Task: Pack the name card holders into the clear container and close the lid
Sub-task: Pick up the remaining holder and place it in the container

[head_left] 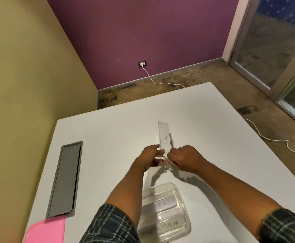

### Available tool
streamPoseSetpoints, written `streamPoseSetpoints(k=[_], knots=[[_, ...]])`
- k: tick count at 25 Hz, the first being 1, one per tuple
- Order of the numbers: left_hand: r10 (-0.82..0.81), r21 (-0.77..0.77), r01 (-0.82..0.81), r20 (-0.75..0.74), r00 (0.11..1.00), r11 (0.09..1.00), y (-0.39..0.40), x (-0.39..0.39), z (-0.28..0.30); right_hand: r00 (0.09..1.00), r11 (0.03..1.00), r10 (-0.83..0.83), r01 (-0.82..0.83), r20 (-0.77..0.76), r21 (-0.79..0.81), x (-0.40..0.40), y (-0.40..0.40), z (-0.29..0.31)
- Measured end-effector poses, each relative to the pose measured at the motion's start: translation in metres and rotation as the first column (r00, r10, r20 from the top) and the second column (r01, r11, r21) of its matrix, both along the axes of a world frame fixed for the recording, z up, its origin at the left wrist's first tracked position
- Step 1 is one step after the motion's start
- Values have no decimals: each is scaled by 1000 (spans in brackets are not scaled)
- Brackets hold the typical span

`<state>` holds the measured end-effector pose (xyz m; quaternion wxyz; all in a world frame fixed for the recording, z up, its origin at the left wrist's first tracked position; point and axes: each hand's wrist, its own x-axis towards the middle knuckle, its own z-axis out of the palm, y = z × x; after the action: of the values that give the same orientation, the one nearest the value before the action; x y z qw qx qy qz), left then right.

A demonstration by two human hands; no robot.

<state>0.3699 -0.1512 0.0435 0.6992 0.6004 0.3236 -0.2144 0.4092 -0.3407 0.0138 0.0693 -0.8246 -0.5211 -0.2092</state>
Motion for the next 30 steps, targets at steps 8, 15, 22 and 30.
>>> streamPoseSetpoints(k=[8, 15, 22, 30], knots=[[-363, 185, 368, -63, 930, 911, 75, -87, 15, 924, 967, -153, 213, -351, 141, -27, -27, -6], [-600, 165, 623, -170, 782, 765, 99, -149, 19, 825, 983, 41, -133, -563, -123, -44, -6, 13], [-675, 230, 733, -287, 680, 640, 91, -168, 19, 840, 883, 136, -343, -525, -321, -81, 7, -1], [-646, 486, 732, -371, 667, 478, 61, -170, 0, 907, 873, -13, -195, -420, -448, -112, 2, -20]])
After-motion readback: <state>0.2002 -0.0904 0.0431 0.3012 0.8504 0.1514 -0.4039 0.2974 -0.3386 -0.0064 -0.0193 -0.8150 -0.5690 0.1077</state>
